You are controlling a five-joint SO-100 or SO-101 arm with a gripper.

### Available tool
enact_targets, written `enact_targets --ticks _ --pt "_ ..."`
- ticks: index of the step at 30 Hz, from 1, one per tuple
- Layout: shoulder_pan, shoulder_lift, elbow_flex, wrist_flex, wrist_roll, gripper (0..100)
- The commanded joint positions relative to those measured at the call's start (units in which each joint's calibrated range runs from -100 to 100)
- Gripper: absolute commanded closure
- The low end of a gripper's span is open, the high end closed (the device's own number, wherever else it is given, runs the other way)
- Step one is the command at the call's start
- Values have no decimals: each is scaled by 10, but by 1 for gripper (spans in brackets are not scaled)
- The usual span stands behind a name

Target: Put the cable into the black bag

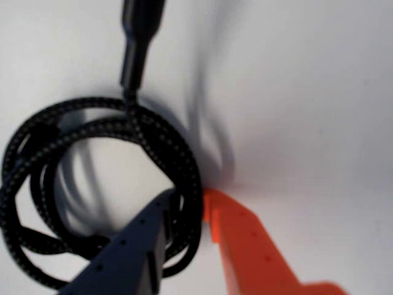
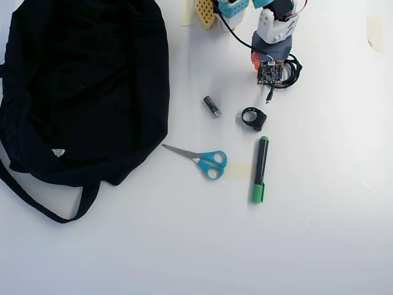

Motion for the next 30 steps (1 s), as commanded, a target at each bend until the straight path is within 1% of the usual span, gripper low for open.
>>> enact_targets --ticks 1,10,19,26,30 --pt "-2 -4 -1 -6 1 98" --pt "-3 -15 -10 -4 2 98" --pt "-5 -15 -72 11 2 98" --pt "-1 -15 -183 148 8 98" --pt "0 -16 -239 200 8 98"
